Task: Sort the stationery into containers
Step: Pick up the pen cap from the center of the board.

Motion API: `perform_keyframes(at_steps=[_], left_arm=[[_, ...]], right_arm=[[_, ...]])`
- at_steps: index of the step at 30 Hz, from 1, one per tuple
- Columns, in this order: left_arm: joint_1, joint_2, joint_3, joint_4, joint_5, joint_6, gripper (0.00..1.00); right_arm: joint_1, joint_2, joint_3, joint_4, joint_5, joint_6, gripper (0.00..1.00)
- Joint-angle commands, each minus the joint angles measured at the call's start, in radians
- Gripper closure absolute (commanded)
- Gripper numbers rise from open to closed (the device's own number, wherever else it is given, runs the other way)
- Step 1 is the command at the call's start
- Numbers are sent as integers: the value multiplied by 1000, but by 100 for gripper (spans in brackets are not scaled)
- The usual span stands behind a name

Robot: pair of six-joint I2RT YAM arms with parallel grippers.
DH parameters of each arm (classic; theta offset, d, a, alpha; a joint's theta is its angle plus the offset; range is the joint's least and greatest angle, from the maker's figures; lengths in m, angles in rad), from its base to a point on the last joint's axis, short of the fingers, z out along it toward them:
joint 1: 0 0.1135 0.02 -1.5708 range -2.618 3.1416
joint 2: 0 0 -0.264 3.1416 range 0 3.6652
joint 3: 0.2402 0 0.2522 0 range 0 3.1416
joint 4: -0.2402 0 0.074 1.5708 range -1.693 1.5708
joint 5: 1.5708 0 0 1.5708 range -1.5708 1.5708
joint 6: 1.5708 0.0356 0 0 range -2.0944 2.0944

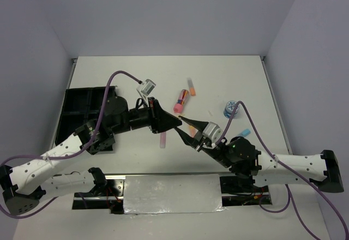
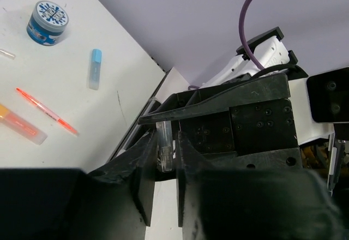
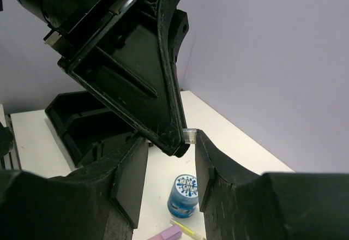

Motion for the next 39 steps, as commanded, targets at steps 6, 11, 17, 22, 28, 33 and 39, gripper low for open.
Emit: perform_keyframes(at_steps=[6, 11, 17, 22, 28, 33, 39], left_arm=[[-14, -23, 14, 35, 16, 23, 77], [-14, -8, 36, 16, 33, 45, 100], [-14, -17, 66, -34, 75, 141, 100], [-14, -57, 69, -91, 157, 278, 100], [-15, -170, -81, 36, 367, 399, 100], [-15, -207, -145, 1, 299, 508, 100], [-84, -141, -178, 114, 5, 663, 100]], right_arm=[[7, -6, 27, 70, 82, -31, 100], [8, -5, 31, 59, 84, -19, 100], [7, -43, 29, -25, 46, 41, 36], [7, -187, 81, -324, -126, 200, 9], [7, -371, 130, -576, -337, 378, 3], [7, -273, 354, -879, 22, 831, 10], [7, -86, 385, -908, 226, 1219, 14]])
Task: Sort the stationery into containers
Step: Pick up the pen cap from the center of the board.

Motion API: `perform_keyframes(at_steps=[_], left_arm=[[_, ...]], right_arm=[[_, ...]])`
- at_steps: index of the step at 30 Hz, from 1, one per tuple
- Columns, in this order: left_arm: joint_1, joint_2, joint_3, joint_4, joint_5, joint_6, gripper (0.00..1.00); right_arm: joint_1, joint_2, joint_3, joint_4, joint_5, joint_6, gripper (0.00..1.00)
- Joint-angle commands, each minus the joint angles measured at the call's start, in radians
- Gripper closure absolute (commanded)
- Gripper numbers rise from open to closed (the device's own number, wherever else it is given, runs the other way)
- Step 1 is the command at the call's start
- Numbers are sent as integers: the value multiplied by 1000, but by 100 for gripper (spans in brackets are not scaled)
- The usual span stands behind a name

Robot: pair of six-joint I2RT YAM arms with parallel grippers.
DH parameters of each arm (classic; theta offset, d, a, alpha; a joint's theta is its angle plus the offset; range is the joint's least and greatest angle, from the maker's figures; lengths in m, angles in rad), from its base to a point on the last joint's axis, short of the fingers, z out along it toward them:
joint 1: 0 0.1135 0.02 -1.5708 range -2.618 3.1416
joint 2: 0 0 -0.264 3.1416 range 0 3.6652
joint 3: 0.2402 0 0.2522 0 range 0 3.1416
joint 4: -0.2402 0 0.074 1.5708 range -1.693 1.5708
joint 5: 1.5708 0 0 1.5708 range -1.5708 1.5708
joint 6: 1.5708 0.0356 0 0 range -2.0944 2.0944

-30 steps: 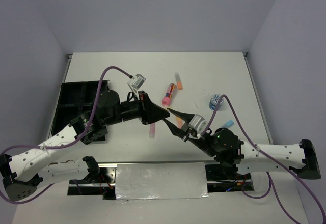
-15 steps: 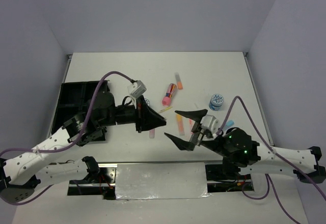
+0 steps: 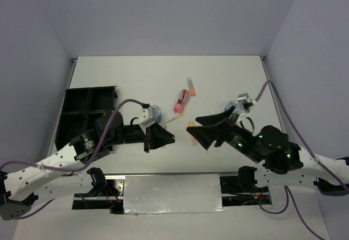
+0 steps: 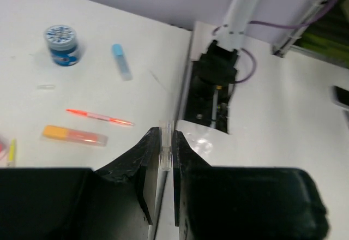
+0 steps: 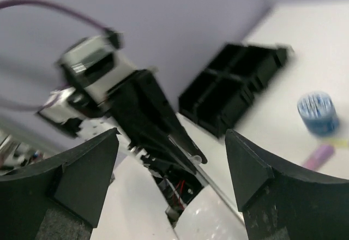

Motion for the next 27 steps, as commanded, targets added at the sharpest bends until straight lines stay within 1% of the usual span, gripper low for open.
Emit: perform_keyframes(at_steps=[1, 2, 3, 4, 8, 9, 10, 12, 15, 17, 19, 23, 25, 27], left_arm=[[-67, 7, -38, 171, -228, 150, 100], [-108, 3, -61, 203, -286, 171, 100], [-127, 0, -64, 230, -373, 220, 100], [-148, -1, -67, 239, -412, 237, 100], [-234, 16, -67, 257, -501, 316, 100], [-249, 22, -69, 260, -524, 331, 100], [-263, 24, -72, 277, -576, 342, 100], [-299, 19, -92, 299, -615, 365, 100], [-305, -5, -112, 323, -615, 368, 100], [-305, -16, -124, 331, -613, 368, 100], [-305, -16, -121, 327, -617, 368, 100], [-305, -5, -103, 299, -612, 365, 100], [-305, -11, -101, 300, -607, 362, 100], [-305, -25, -104, 305, -591, 363, 100]], right_arm=[[2, 129, -11, -131, 225, 333, 15], [2, 151, -10, -132, 248, 370, 16], [2, 177, -8, -129, 260, 385, 16], [2, 184, -10, -117, 274, 398, 17], [2, 204, -22, -85, 316, 428, 25], [2, 209, -17, -80, 316, 428, 26], [2, 220, -16, -82, 313, 430, 27], [2, 233, -16, -85, 282, 435, 29], [2, 224, -42, -61, 247, 435, 32], [2, 192, -80, -13, 213, 429, 38], [2, 165, -92, -7, 199, 425, 42], [2, 146, -103, -4, 165, 410, 44], [2, 148, -103, 7, 138, 399, 46], [4, 161, -97, 12, 119, 390, 46]])
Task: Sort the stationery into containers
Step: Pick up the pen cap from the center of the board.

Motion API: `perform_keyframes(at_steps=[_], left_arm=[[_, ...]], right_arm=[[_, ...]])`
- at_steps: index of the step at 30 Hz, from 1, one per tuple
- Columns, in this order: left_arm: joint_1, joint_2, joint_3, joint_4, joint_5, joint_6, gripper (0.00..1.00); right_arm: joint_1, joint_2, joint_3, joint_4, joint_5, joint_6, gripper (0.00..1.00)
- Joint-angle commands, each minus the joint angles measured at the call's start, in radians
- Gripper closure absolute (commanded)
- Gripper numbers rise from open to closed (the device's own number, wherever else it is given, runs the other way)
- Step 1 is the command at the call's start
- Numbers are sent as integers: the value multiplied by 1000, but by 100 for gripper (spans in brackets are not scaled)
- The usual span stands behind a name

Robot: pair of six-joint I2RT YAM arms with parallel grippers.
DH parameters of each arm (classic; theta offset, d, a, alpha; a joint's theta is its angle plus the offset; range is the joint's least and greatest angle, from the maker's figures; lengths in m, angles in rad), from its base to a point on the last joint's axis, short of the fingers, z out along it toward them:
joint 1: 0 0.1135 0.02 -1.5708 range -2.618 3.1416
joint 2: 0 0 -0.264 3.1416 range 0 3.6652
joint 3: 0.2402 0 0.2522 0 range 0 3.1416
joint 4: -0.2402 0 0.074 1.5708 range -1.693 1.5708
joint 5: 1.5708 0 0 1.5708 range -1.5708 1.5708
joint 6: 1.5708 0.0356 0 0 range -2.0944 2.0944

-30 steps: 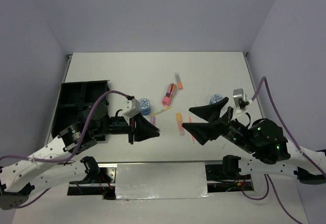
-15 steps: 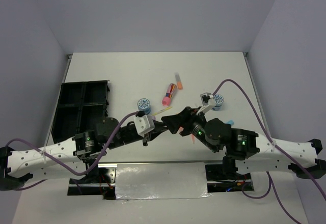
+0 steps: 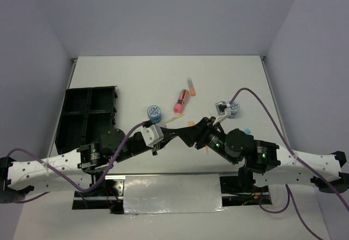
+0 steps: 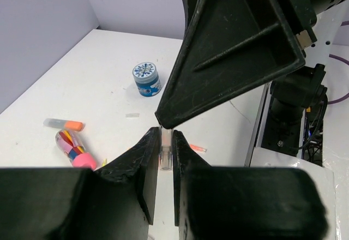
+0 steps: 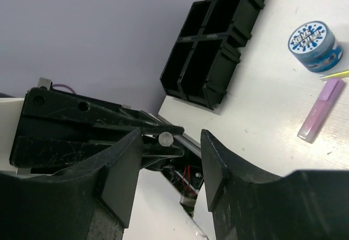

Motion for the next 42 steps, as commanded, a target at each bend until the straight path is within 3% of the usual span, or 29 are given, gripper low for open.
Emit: perform_keyframes(at_steps=[1, 11, 14, 19, 22, 24, 25, 27, 28, 33, 38, 42], left_arm=[[-4, -31, 20, 63, 14, 24, 100], [-4, -31, 17, 59, 56, 6, 100], [-4, -28, 16, 62, 46, 7, 100], [-4, -36, 13, 71, 19, 14, 100], [-4, -34, 20, 66, 17, 9, 99], [-4, -31, 28, 46, 20, 9, 86], [-4, -33, 28, 45, 22, 6, 71], [-4, -39, 20, 45, 19, 1, 58], [-4, -46, 16, 45, 23, 0, 40], [-4, -80, 0, 43, 42, -3, 1], [-4, -114, -15, 17, 49, 0, 1], [-4, -175, -56, 54, 150, 4, 1]], right_arm=[[4, 12, 6, 57, -43, -25, 48], [2, 25, 9, 92, -68, -53, 61], [2, 28, 6, 101, -85, -50, 76], [2, 38, 3, 107, -108, -43, 80], [2, 35, -10, 123, -108, -45, 92], [4, 29, -20, 141, -103, -45, 100], [3, 22, -30, 150, -101, -46, 100], [4, 7, -46, 184, -97, -53, 100], [3, 1, -59, 184, -92, -51, 100], [4, -31, -76, 204, -36, -63, 100], [2, -112, -133, 256, 17, -56, 100], [2, -177, -193, 333, -8, -48, 100]])
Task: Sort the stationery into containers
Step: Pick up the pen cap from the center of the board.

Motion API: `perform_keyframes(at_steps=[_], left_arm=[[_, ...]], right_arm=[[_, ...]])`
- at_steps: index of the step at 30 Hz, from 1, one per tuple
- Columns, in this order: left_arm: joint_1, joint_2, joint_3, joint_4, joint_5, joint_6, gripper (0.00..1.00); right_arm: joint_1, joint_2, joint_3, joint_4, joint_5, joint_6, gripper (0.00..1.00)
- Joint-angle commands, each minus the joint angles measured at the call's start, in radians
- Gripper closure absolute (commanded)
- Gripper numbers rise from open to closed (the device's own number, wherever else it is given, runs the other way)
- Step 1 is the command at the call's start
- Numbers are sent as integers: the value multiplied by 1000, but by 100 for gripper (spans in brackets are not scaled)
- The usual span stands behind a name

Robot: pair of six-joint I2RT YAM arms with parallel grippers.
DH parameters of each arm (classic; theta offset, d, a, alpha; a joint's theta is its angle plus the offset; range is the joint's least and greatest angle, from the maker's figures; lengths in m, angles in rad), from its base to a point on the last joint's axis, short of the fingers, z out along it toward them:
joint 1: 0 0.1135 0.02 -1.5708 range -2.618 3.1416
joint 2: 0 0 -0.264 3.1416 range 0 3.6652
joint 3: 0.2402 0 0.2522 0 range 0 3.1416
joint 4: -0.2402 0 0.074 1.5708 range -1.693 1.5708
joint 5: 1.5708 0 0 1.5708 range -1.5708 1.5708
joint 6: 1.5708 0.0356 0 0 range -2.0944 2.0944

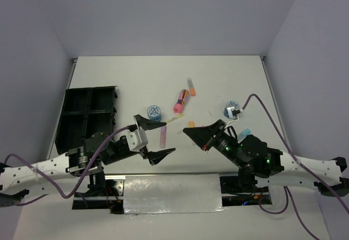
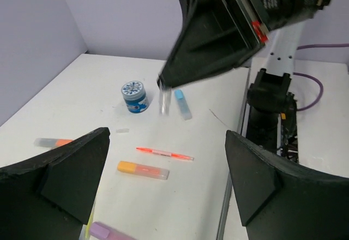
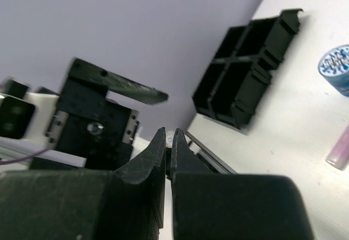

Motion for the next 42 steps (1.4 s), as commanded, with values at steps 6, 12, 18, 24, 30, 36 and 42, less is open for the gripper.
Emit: perform_keyframes(at_steps=[6, 12, 18, 24, 30, 36, 42], left_arm=[[-4, -96, -37, 95, 104, 16, 1], [-4, -76, -21, 121, 122, 14, 10], [-4, -58, -29, 169, 116, 13, 16], [-5, -69, -52, 200, 116, 14, 31], [-4, -46, -49, 177, 116, 7, 35], [-5, -32, -47, 180, 116, 7, 37], [-4, -24, -40, 175, 90, 10, 47]], right_arm=[[3, -34, -35, 174, -52, 17, 100], [3, 10, -24, 226, -90, 29, 100], [1, 58, -13, 249, -114, 32, 100], [4, 70, -12, 267, -123, 24, 100], [4, 67, -16, 280, -129, 21, 100], [3, 73, -15, 289, -141, 15, 100], [4, 64, -22, 283, -137, 15, 100]])
